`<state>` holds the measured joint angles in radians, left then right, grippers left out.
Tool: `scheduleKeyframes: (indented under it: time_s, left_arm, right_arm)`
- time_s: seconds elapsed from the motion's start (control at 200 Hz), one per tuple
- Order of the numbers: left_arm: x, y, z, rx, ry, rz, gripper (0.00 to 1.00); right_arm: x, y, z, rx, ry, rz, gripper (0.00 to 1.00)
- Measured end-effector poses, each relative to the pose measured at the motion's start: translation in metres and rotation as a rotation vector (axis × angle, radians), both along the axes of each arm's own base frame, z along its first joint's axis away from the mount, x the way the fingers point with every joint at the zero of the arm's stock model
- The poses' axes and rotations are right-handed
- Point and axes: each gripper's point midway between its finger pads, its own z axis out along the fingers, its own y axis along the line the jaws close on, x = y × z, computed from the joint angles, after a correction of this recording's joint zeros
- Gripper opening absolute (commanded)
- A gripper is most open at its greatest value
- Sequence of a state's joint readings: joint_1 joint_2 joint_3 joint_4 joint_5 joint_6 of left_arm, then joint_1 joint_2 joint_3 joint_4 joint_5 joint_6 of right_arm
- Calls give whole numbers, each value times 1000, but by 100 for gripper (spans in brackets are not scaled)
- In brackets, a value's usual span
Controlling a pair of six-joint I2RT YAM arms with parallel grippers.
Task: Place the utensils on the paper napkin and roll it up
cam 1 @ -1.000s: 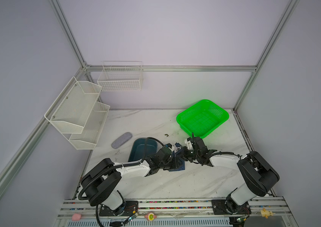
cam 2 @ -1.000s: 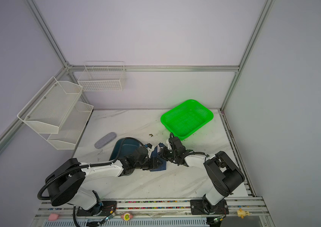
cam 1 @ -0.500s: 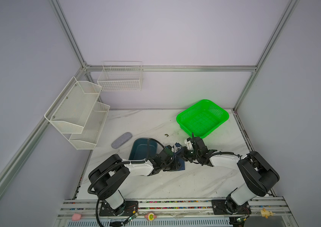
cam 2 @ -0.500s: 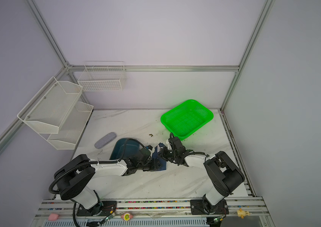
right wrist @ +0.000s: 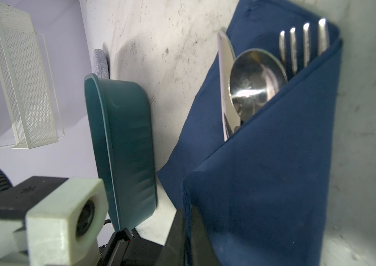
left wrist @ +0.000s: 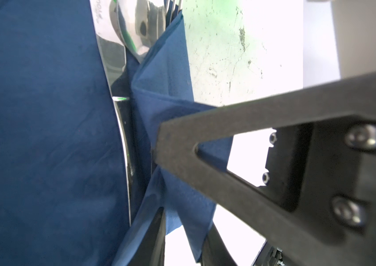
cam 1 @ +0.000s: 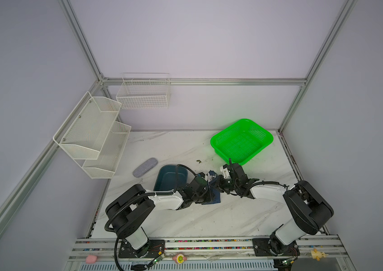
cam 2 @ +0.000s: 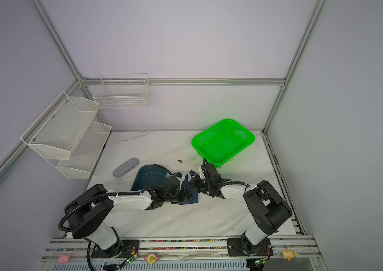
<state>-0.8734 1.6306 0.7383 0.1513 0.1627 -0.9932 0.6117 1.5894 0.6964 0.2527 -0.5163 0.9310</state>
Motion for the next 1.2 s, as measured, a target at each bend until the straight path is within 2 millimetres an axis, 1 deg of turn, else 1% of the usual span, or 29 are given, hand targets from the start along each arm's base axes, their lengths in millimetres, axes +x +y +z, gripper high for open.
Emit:
scheduleKeyframes:
  time_s: [0.13,0.22,0.285,0.45,0.555,0.655,0.675,0.7,0.745,0.8,0.83,0.9,0.975,1.02,1.055,1.105,1.2]
  left_arm:
    - [6,-6,10,-18,-17,1,26]
    - [8,-9,13,-24,-22,-2,22]
    - [9,-9,11,-18,-23,-5,18]
    - [9,-2,4,15,-4,7,13]
    - [7,2,-1,43,7,11,5]
    - [7,4,-4,59,15,12,3]
    - [6,4,-5,61,16,12,3]
    - [6,4,-5,63,18,12,3]
    - [7,5,-6,66,19,13,2]
    - [6,5,-6,69,20,14,2]
    - [7,6,-7,70,20,17,2]
    - [8,7,-7,73,19,22,1]
    - [9,8,-7,75,18,27,1]
    - [9,8,-7,78,19,28,1]
    - [9,9,-8,81,20,30,1]
    - [9,9,-8,84,22,30,1]
    - [10,9,-7,76,20,34,2]
  right_arm:
    - [0,0,1,3,-1,-1,10]
    - [1,0,2,5,-4,-5,10]
    - [1,1,3,8,-4,-5,10]
    - [1,1,5,13,-10,-5,10]
    - [1,1,7,15,-14,-5,10]
    - [2,0,9,16,-18,-8,15]
    - [2,0,10,15,-19,-10,16]
    - [2,-1,11,12,-21,-12,21]
    - [2,-5,13,-4,-24,-31,30]
    - [2,-13,18,-36,-39,-56,33]
    - [3,-18,24,-47,-50,-83,36]
    - [5,-30,44,-53,-99,-127,37]
    - [9,-42,68,-35,-164,-178,36]
    - [9,-49,75,-32,-191,-201,33]
    - [9,-53,77,-34,-201,-216,32]
    - [7,-58,73,-45,-204,-222,29]
    - [-4,-58,54,-58,-168,-182,26]
